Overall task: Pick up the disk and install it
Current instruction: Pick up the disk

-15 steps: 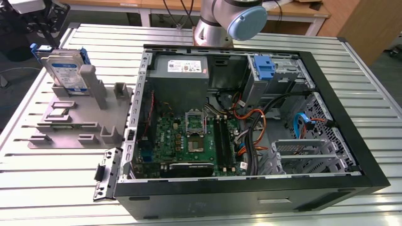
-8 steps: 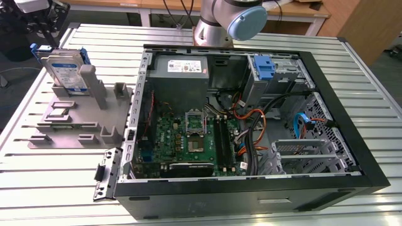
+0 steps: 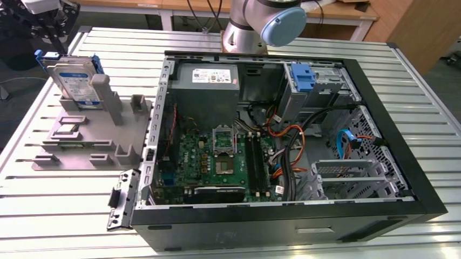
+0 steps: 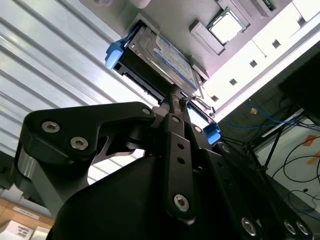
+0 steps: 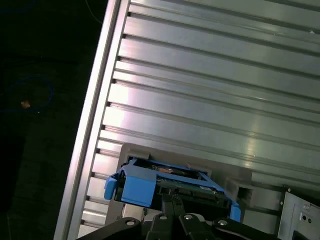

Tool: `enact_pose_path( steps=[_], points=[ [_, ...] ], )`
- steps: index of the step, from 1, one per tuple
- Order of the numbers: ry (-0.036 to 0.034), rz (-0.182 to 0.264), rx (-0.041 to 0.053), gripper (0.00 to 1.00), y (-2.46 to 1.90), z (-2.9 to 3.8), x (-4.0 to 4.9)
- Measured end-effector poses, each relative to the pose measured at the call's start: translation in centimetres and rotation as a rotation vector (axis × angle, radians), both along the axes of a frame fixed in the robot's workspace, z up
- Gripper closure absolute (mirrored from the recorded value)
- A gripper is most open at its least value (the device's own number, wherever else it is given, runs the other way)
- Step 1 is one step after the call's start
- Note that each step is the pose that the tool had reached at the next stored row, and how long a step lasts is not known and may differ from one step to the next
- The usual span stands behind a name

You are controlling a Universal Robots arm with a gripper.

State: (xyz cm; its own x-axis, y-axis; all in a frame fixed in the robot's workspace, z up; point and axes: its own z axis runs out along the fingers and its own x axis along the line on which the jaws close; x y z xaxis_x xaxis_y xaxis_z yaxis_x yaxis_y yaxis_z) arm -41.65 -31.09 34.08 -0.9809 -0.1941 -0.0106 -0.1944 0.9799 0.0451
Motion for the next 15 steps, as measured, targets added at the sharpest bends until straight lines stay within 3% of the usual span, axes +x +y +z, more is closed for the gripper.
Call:
enact_pose_path(
  steps=[15],
  points=[
    [0.0000, 0.057, 0.0000, 0.90, 0.00, -0.01, 0.00]
  ],
)
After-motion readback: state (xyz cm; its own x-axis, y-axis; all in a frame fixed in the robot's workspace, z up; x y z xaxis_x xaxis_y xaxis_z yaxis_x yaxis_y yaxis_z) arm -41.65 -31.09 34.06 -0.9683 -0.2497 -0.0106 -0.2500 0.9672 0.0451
